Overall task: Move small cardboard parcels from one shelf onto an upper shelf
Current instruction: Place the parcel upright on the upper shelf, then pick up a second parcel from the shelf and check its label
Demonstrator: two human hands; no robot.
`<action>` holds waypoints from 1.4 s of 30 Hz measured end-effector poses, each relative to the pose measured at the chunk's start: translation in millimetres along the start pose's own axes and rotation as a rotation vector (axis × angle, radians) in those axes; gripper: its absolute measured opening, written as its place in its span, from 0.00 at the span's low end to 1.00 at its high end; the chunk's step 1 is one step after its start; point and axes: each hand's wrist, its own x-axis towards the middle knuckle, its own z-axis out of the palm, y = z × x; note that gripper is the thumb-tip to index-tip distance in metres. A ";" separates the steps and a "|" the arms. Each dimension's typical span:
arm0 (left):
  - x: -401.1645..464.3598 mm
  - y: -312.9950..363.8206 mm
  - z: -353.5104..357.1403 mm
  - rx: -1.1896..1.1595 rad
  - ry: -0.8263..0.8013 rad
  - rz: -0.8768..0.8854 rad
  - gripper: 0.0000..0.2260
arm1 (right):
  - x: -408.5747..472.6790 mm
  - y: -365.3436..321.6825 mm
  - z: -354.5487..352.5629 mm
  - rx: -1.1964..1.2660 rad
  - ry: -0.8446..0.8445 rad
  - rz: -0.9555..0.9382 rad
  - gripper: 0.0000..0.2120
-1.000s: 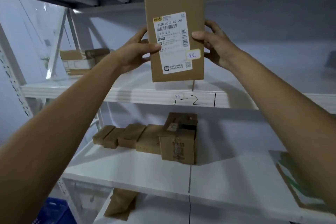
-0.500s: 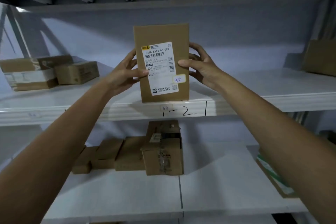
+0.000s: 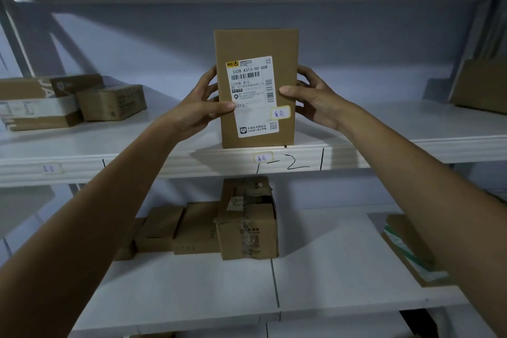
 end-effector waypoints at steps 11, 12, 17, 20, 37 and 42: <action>-33.4 7.0 10.6 0.255 0.201 -0.078 0.49 | -39.4 -1.3 3.9 -0.022 0.200 -0.042 0.46; -43.6 6.6 15.3 0.302 0.258 -0.035 0.44 | -49.2 0.3 2.6 -0.028 0.227 -0.068 0.43; -102.7 -2.5 54.4 0.292 0.386 0.275 0.29 | -118.3 22.0 -5.8 -0.027 0.351 -0.170 0.27; -122.3 -17.1 97.2 0.180 0.203 0.309 0.18 | -156.6 41.6 -12.3 0.000 0.448 -0.170 0.27; -57.5 -169.4 356.7 0.010 -0.215 -0.542 0.10 | -303.3 139.1 -182.0 -0.243 0.820 0.353 0.07; -35.1 -189.7 436.5 -0.015 -0.124 -0.604 0.14 | -327.2 145.2 -253.7 -0.363 0.720 0.471 0.19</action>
